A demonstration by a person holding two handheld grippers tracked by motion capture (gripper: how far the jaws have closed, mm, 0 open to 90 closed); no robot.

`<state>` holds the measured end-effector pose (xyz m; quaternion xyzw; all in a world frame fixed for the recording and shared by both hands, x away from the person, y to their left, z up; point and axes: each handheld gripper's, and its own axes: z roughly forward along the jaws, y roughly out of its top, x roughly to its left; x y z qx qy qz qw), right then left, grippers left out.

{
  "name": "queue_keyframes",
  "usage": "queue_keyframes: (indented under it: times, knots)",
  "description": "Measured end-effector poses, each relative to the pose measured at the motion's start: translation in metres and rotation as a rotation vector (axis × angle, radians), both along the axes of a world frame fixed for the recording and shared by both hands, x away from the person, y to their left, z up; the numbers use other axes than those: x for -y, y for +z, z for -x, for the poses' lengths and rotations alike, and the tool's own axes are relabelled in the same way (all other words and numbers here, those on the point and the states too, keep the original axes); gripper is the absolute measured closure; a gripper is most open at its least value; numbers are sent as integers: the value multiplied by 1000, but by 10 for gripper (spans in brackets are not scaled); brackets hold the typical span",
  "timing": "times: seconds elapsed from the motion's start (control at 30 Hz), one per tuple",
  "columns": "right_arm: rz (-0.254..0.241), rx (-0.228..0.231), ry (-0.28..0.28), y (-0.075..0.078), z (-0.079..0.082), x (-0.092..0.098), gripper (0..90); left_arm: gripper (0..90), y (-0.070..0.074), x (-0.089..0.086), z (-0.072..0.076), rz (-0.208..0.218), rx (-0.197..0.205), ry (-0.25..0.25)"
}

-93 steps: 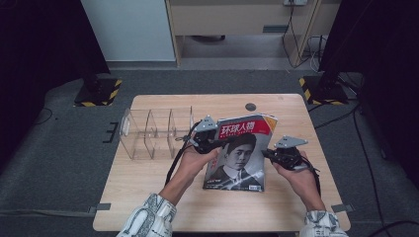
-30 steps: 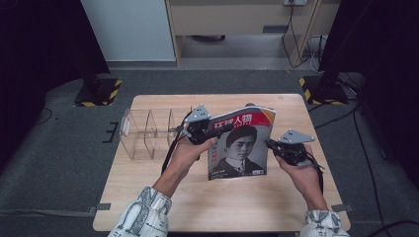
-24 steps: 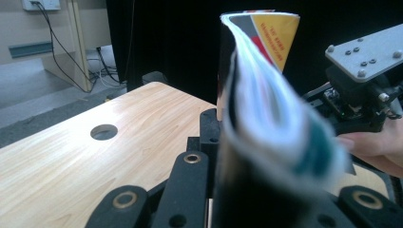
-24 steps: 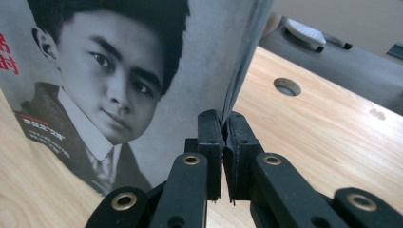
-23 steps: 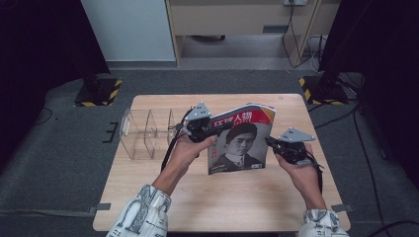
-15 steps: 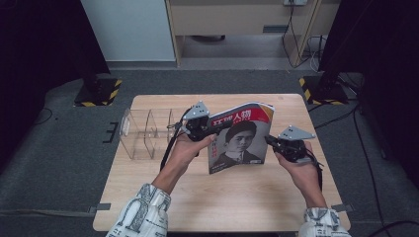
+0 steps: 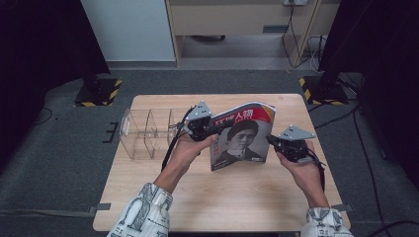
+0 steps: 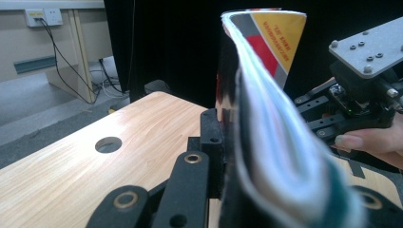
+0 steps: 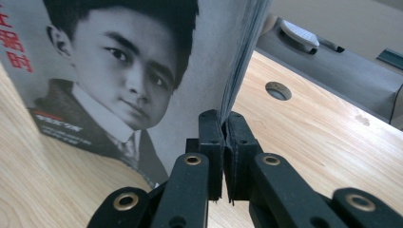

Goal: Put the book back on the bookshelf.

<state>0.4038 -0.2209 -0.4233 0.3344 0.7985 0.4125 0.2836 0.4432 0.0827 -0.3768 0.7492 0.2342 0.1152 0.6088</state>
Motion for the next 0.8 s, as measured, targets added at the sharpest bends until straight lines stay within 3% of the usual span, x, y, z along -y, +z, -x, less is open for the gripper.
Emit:
queue_keyframes:
  times: [0.17, 0.6, 0.8]
  knots:
    - [-12, -3, 12, -2, 4, 3, 875, 846, -1, 0, -1, 15, -6, -17]
    - [-44, -15, 0, -5, 4, 9, 858, 858, 1, 3, 9, -18, 33, -79]
    - [-55, -16, 1, -6, 3, 11, 838, 860, -1, 2, 12, -9, 52, -92]
